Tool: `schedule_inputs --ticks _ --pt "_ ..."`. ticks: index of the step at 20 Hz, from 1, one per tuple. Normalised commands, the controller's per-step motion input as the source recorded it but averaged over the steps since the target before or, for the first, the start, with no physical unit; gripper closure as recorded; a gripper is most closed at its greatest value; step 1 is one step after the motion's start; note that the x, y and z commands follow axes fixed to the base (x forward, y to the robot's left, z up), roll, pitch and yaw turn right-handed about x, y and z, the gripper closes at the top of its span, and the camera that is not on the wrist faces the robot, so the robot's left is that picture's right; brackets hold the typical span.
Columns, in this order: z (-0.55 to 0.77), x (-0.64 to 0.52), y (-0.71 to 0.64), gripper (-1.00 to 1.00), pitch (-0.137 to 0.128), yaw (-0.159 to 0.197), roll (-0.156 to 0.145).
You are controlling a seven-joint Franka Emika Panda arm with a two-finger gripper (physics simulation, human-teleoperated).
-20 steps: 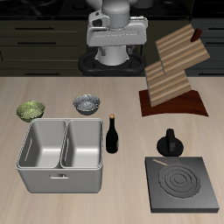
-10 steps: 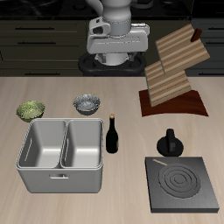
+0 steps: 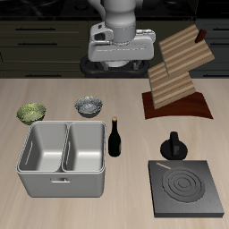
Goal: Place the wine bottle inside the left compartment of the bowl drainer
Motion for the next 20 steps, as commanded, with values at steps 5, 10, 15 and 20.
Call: schedule_inputs --ticks 5,10,15,20 --pt "-0.13 0.46 0.15 -1.00 0.023 0.019 -0.013" --pt "-0.05 0.25 0.13 -1.00 -0.014 0.004 -0.007" --pt "-0.02 0.40 0.11 -1.00 -0.008 -0.049 0.025" --pt "-0.02 0.39 -0.19 -1.00 -0.015 -0.024 -0.026"
